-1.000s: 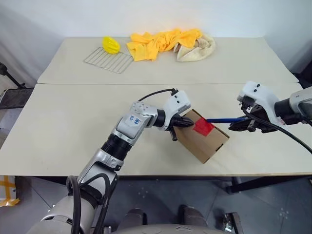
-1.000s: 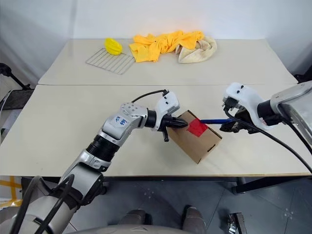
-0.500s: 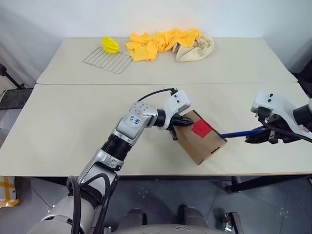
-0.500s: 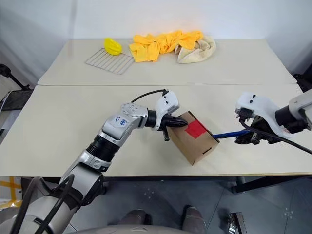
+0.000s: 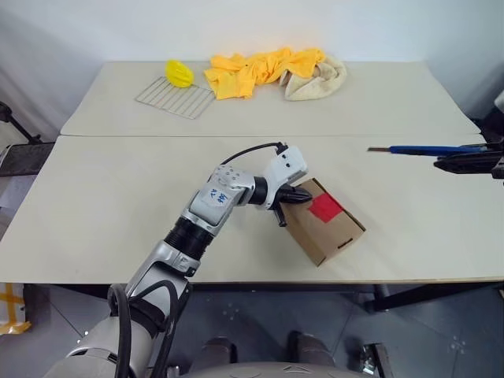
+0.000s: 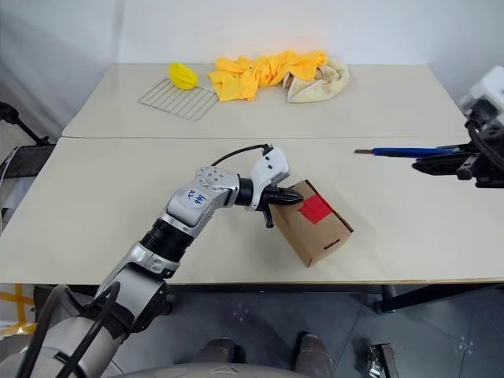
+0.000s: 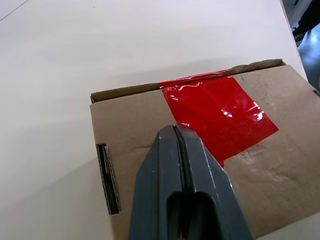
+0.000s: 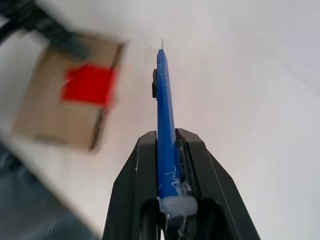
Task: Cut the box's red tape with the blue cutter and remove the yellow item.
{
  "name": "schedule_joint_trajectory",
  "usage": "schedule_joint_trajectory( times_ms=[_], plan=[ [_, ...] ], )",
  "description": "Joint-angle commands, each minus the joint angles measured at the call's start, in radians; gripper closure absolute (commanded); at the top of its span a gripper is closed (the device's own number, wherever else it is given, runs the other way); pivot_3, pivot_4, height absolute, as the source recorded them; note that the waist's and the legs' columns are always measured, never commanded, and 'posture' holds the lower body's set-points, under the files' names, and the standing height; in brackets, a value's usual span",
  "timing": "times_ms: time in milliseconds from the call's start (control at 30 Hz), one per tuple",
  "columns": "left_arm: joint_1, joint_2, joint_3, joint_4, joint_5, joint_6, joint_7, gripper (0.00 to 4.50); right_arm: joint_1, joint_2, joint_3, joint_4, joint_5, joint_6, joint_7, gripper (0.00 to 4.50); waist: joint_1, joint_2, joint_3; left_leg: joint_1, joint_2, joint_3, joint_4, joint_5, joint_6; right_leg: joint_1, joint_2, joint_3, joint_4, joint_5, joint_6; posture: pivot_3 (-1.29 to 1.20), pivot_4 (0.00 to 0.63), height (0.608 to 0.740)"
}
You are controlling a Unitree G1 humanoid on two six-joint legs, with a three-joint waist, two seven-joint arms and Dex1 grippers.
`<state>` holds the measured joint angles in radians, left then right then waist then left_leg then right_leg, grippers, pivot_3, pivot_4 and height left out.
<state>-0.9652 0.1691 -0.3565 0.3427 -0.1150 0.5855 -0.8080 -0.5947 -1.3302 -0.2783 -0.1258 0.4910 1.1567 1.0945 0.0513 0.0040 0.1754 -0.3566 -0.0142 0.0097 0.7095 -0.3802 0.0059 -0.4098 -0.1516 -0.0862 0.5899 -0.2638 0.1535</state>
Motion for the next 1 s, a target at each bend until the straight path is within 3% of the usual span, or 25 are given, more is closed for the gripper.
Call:
schedule_joint_trajectory(
  times_ms=[33, 167, 267, 533, 733, 933, 967, 1000],
  plan=[
    [0.016, 0.003, -0.025, 0.045, 0.04, 0.013, 0.004, 4.5, 0.158, 0.178, -0.169, 0.006, -0.071, -0.15, -0.173, 4.34, 0.0, -0.002, -0.001, 0.0, 0.0, 0.0, 0.0, 0.0, 0.0, 0.0, 0.0, 0.0, 0.0, 0.0, 0.0, 0.0, 0.15, 0.74],
    [0.014, 0.002, -0.024, 0.042, 0.038, 0.013, 0.0, 4.5, 0.303, 0.39, -0.243, -0.002, -0.115, -0.346, -0.309, 4.34, -0.001, -0.001, -0.003, 0.0, -0.001, 0.0, 0.002, 0.0, 0.0, 0.0, 0.0, 0.0, 0.001, 0.0, 0.001, 0.0, 0.15, 0.74],
    [0.015, 0.01, -0.029, 0.034, 0.04, 0.016, -0.009, 4.5, 0.418, 0.517, -0.204, 0.042, -0.19, -0.539, -0.39, 4.34, -0.001, 0.0, -0.003, 0.001, 0.0, 0.001, 0.002, 0.0, 0.0, 0.001, 0.001, 0.001, 0.002, 0.0, 0.001, 0.0, 0.15, 0.74],
    [0.022, 0.024, -0.022, 0.016, 0.038, 0.022, -0.006, 4.5, 0.412, 0.659, -0.148, 0.276, -0.241, -0.738, -0.5, 4.34, -0.02, 0.0, -0.003, 0.002, -0.001, 0.002, 0.003, 0.0, 0.001, 0.002, 0.001, 0.003, 0.002, 0.001, 0.001, 0.0, 0.15, 0.74],
    [0.03, 0.041, -0.001, -0.02, 0.025, 0.035, -0.004, 4.5, 0.437, 0.661, -0.177, 0.235, -0.21, -0.757, -0.514, 2.4, -0.027, 0.0, -0.003, 0.003, 0.0, 0.002, 0.003, 0.0, 0.001, 0.003, 0.001, 0.003, 0.002, 0.001, 0.001, 0.0, 0.15, 0.74],
    [0.006, 0.066, 0.06, -0.08, -0.015, 0.089, -0.01, 4.5, 0.476, 0.561, -0.23, 0.085, -0.167, -0.704, -0.467, 0.33, -0.027, 0.002, -0.002, 0.002, 0.0, 0.002, 0.003, 0.0, 0.001, 0.002, 0.001, 0.004, 0.002, 0.001, 0.001, 0.0, 0.15, 0.74],
    [-0.001, 0.076, 0.074, -0.094, -0.021, 0.102, -0.011, 4.5, 0.467, 0.544, -0.234, 0.061, -0.157, -0.695, -0.464, 0.03, -0.027, 0.002, -0.002, 0.002, 0.0, 0.002, 0.003, 0.0, 0.001, 0.001, 0.001, 0.004, 0.002, 0.001, 0.001, 0.0, 0.15, 0.74],
    [-0.008, 0.087, 0.085, -0.108, -0.025, 0.113, -0.013, 4.5, 0.454, 0.53, -0.232, 0.041, -0.149, -0.686, -0.46, 0.03, -0.027, 0.002, -0.002, 0.002, 0.0, 0.002, 0.003, 0.0, 0.001, 0.001, 0.001, 0.004, 0.002, 0.001, 0.001, 0.0, 0.15, 0.74]
  ],
)
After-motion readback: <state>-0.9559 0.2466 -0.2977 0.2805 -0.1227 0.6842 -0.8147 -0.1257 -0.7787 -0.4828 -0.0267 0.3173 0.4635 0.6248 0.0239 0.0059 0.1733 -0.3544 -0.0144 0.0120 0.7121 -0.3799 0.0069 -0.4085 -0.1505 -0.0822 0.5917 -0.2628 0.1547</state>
